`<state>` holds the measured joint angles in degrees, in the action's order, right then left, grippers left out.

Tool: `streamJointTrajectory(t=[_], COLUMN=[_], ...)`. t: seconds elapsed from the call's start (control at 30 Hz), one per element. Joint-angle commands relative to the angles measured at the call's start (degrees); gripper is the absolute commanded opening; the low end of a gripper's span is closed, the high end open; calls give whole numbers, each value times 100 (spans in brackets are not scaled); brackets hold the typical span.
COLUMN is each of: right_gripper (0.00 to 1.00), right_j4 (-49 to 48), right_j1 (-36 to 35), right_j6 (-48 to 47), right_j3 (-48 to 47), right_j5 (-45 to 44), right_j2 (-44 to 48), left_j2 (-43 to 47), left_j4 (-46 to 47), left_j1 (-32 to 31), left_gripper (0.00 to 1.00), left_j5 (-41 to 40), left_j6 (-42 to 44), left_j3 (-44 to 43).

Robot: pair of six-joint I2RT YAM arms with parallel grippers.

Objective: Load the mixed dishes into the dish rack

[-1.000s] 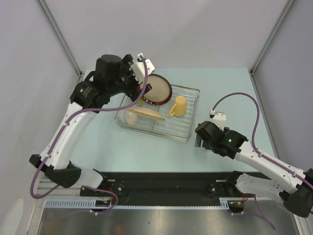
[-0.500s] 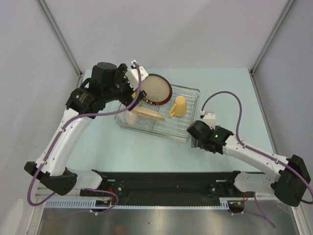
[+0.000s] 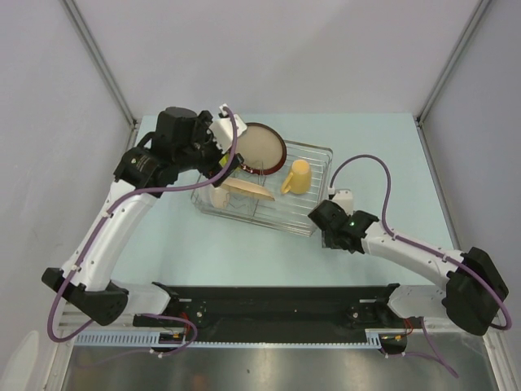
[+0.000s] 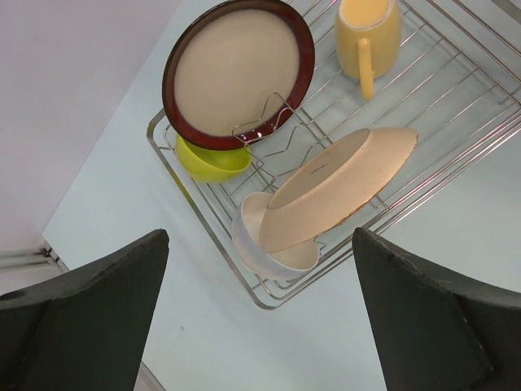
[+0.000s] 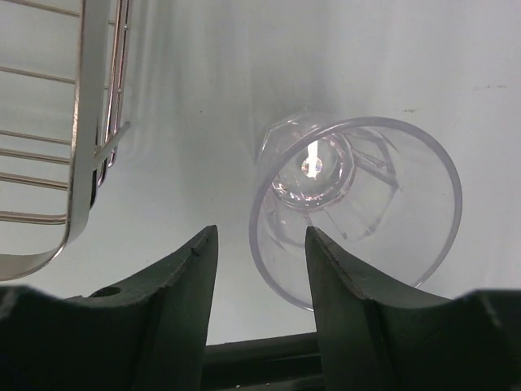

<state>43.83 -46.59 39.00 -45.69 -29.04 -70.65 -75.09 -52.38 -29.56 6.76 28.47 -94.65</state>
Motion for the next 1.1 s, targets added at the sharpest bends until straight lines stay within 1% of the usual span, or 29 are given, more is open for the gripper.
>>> streamJointTrajectory(t=[0.0,0.03,0.07,0.1,0.2,0.27,0.37,0.4,0.47,0.5,0.6,0.63,0.67,0.7,0.73,0.77,0.83,0.87,0.9,0.93,0.97,1.0,1.03,1.07], right_gripper=[49,46,42,32,17,15,2,0,0,0,0,0,0,0,0,0,0,0,0,0,0,0,0,0], right_j4=[-121,-112,-112,-103,-68,-42,-33,-33,-42,-33,64,46,-171,-356,-576,-1065,-1560,-2075,-2359,-2901,-3185,-3484,-3992,-4240], right_j1=[27,53,62,62,80,97,202,246,474,588,923,1002,1168,1257,1344,1441,1731,1810,1976,2030,2074,2092,2092,2092], right_j6=[134,125,125,142,186,195,222,222,169,134,20,-59,-225,-331,-402,-437,-280,-131,201,430,598,756,1071,1205], right_j3=[104,122,122,139,183,192,192,192,166,131,-132,-220,-343,-370,-388,-405,-405,-405,-405,-405,-405,-405,-414,-414], right_j5=[47,56,73,74,65,74,248,328,521,765,1381,1609,2247,2662,3128,4054,4869,5560,5845,6083,6425,6515,6577,6665], right_j2=[60,78,113,139,244,297,560,674,903,1200,1676,2026,2212,2388,2781,2933,3205,3224,3207,3181,3085,3049,2988,2891], left_j2=[179,179,179,170,153,135,91,74,56,38,38,64,126,178,214,231,153,100,48,21,3,-40,-41,-50], left_j4=[167,149,149,158,132,114,61,18,0,-18,87,157,236,394,482,544,545,553,614,667,720,834,930,1044], left_j1=[65,65,65,65,73,65,65,65,65,65,65,65,73,65,73,73,73,91,108,135,152,161,205,249], left_gripper=[100,100,100,100,100,100,100,100,100,100,100,100,100,100,100,100,100,100,100,100,100,100,100,100], left_j5=[88,97,106,114,123,132,229,325,439,614,904,1158,1308,1484,1886,2064,2416,2783,2969,3162,3599,3804,4050,4478], left_j6=[-69,-70,-70,-78,-96,-122,-184,-227,-289,-376,-648,-710,-789,-938,-1009,-1071,-1247,-1317,-1509,-1624,-1764,-2070,-2230,-2458], left_j3=[-27,-36,-53,-62,-132,-176,-255,-273,-264,-264,-186,-98,-36,16,87,87,-78,-123,-141,-150,-141,-124,-45,16])
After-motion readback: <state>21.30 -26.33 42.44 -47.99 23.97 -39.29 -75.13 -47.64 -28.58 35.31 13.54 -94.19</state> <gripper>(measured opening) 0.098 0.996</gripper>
